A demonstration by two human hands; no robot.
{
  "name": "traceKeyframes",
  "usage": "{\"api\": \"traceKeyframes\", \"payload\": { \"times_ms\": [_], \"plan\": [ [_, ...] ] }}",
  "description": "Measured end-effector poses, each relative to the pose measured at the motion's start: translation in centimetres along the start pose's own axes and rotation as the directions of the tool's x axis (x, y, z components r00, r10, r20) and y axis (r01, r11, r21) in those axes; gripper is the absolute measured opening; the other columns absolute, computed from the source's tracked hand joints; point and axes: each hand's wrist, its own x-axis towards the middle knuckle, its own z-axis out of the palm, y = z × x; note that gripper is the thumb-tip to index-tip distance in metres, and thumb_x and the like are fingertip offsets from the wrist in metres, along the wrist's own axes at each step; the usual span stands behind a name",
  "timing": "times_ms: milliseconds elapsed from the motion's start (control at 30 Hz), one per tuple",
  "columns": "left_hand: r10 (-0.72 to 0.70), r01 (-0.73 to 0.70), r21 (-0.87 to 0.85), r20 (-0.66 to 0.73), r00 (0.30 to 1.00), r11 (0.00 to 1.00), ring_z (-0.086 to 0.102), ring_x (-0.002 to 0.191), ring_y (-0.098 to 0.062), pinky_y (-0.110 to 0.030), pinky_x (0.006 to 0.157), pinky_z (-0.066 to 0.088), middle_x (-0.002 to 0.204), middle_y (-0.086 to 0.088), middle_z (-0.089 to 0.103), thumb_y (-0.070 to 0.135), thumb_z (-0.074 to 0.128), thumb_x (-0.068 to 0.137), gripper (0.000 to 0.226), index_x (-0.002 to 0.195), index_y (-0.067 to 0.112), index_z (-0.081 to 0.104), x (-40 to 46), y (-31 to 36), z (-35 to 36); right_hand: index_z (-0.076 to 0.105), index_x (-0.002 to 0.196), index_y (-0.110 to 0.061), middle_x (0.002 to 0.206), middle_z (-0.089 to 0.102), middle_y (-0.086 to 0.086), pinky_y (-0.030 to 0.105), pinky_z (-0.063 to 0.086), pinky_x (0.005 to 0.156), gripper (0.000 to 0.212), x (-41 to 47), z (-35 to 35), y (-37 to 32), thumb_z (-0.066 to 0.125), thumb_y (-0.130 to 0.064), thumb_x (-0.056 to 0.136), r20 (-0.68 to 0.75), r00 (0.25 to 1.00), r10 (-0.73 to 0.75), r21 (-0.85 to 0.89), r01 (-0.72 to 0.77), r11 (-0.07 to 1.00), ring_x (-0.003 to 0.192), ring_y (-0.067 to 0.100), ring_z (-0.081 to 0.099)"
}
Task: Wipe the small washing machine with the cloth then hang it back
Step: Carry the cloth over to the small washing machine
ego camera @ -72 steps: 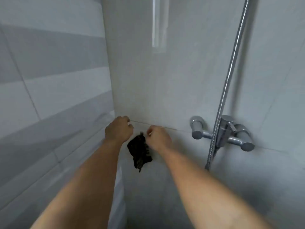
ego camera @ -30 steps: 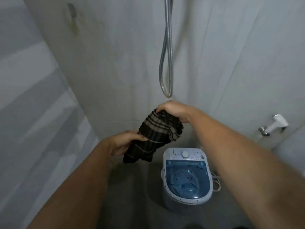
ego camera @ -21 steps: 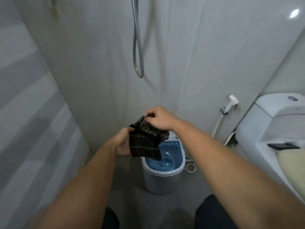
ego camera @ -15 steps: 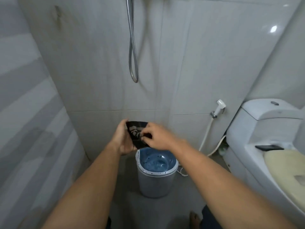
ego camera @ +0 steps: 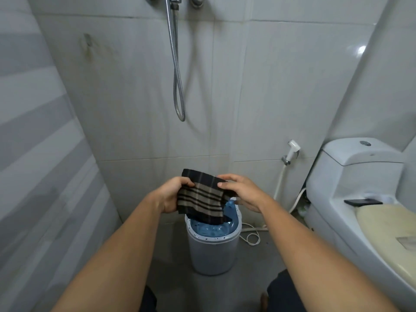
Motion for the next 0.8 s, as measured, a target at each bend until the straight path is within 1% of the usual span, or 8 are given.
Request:
{"api": "traceKeyframes", "payload": {
  "times_ms": [67, 133, 267, 400, 500, 600, 700, 800],
  "plan": [
    [0.081, -0.081, 0.029, -0.022, 0.996, 0.996, 0.071, 0.088, -0.029, -0.041, 0.078, 0.059, 0.102, -0.014, 0.074, 0.01, 0.059, 0.093, 0.034, 0.127, 0.008, 0.061, -0.1, -0.5, 0.3, 0.069, 0.119, -0.024, 0.11, 0.075, 0.009, 0.054, 0.052, 0.095, 0.03, 0.0, 0.0, 0.9, 0.073, -0.021, 0.089, -0.011, 1.0, 0.028, 0.205, -0.025, 0.978, 0.099, 0.027, 0.07],
    [0.175, -0.175, 0.05, 0.006, 0.984, 0.983, 0.069, 0.106, -0.03, -0.046, 0.084, 0.061, 0.122, -0.012, 0.069, 0.001, 0.068, 0.089, 0.07, 0.148, 0.026, 0.04, 0.1, -1.1, 0.5, 0.066, 0.12, -0.017, 0.104, 0.074, 0.015, 0.054, 0.055, 0.091, 0.025, 0.1, 0.3, 1.4, 0.066, -0.012, 0.095, -0.045, 0.998, 0.045, 0.341, -0.027, 0.94, 0.092, 0.03, 0.07],
    [0.183, -0.201, 0.258, 0.091, 0.979, 0.945, 0.065, 0.118, -0.03, -0.045, 0.088, 0.06, 0.133, -0.006, 0.062, -0.011, 0.075, 0.077, 0.113, 0.161, 0.033, 0.011, -0.4, -2.0, 1.5, 0.068, 0.108, -0.016, 0.099, 0.072, 0.018, 0.045, 0.062, 0.075, 0.017, 0.2, 1.1, 1.7, 0.057, -0.006, 0.099, -0.117, 0.992, 0.038, 0.337, 0.004, 0.942, 0.082, 0.027, 0.072],
    [0.299, -0.234, 0.663, 0.017, 0.954, 0.711, 0.065, 0.112, -0.023, -0.034, 0.094, 0.057, 0.126, -0.008, 0.065, -0.001, 0.08, 0.071, 0.089, 0.151, 0.008, 0.04, -0.4, -2.1, 2.2, 0.074, 0.104, -0.011, 0.105, 0.074, 0.02, 0.044, 0.062, 0.081, 0.022, 0.2, 1.4, 1.4, 0.053, -0.003, 0.1, -0.117, 0.993, 0.034, 0.288, 0.001, 0.958, 0.088, 0.028, 0.072],
    [0.423, -0.226, 0.788, -0.049, 0.905, 0.573, 0.068, 0.088, -0.021, -0.033, 0.08, 0.057, 0.094, -0.005, 0.073, 0.011, 0.08, 0.075, 0.034, 0.108, 0.011, 0.07, -0.4, -2.1, 2.1, 0.074, 0.111, -0.01, 0.112, 0.074, 0.018, 0.043, 0.06, 0.09, 0.019, -0.1, 1.4, 1.4, 0.069, -0.015, 0.093, -0.059, 0.998, 0.025, 0.24, -0.01, 0.971, 0.098, 0.027, 0.073],
    [0.461, -0.166, 0.878, -0.068, 0.885, 0.449, 0.066, 0.077, -0.022, -0.027, 0.066, 0.048, 0.073, 0.001, 0.067, 0.02, 0.073, 0.08, 0.01, 0.075, 0.019, 0.065, -0.7, -2.1, 2.0, 0.071, 0.117, -0.021, 0.111, 0.075, 0.003, 0.032, 0.056, 0.095, 0.062, -0.1, 1.1, 1.8, 0.095, -0.035, 0.062, 0.008, 0.999, -0.047, -0.146, 0.048, 0.988, 0.103, 0.017, 0.072],
    [0.43, -0.168, 0.855, -0.071, 0.9, 0.491, 0.063, 0.068, -0.023, -0.024, 0.052, 0.045, 0.07, -0.002, 0.065, 0.02, 0.07, 0.086, 0.011, 0.076, 0.018, 0.064, -0.9, -1.9, 1.7, 0.075, 0.107, -0.028, 0.097, 0.077, -0.004, 0.029, 0.057, 0.09, 0.052, 0.0, 1.4, 2.4, 0.097, -0.028, 0.06, 0.075, 0.994, -0.079, -0.44, 0.104, 0.892, 0.091, 0.011, 0.072],
    [0.356, -0.168, 0.769, -0.082, 0.931, 0.617, 0.058, 0.065, -0.016, -0.022, 0.051, 0.045, 0.082, -0.003, 0.067, 0.022, 0.068, 0.092, 0.007, 0.098, 0.019, 0.07, -1.5, -1.6, 1.6, 0.08, 0.103, -0.022, 0.093, 0.079, 0.0, 0.032, 0.059, 0.09, 0.034, -0.3, 1.1, 2.3, 0.09, -0.023, 0.071, 0.083, 0.993, -0.088, -0.366, 0.112, 0.924, 0.088, 0.014, 0.075]
  ]
}}
